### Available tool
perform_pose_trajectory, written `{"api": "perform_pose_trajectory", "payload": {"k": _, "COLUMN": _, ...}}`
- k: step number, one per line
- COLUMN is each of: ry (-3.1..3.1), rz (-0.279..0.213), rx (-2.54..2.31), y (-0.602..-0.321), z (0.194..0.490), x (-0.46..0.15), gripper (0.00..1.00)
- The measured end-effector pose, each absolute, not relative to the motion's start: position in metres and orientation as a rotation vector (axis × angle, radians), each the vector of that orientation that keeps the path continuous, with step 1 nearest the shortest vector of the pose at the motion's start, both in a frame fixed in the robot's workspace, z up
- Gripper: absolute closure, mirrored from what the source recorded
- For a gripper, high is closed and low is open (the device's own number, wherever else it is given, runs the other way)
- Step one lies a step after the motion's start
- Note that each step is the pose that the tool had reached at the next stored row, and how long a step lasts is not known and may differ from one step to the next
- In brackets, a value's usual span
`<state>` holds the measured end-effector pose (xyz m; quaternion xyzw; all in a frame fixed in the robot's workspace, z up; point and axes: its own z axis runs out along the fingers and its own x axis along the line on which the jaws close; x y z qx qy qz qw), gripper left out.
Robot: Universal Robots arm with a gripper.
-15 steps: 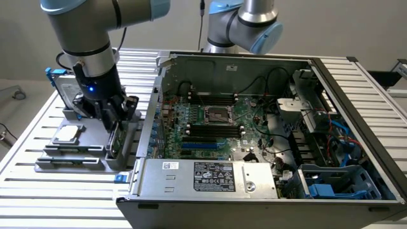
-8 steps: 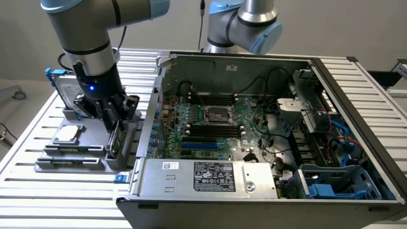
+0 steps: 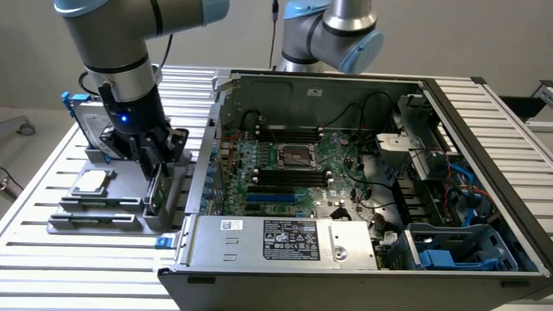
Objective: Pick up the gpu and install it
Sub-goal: 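Pick up the gpu and move the gpu toward the slot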
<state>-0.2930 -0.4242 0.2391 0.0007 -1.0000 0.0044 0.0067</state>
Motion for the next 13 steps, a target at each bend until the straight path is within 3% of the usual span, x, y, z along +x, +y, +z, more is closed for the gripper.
{"api": "perform_pose_trajectory", "payload": {"k": 13, "ry": -3.128, "rz": 0.014, "rx": 0.002, "y": -0.4242, "z": 0.2423, "x": -0.2931, "gripper": 0.58}}
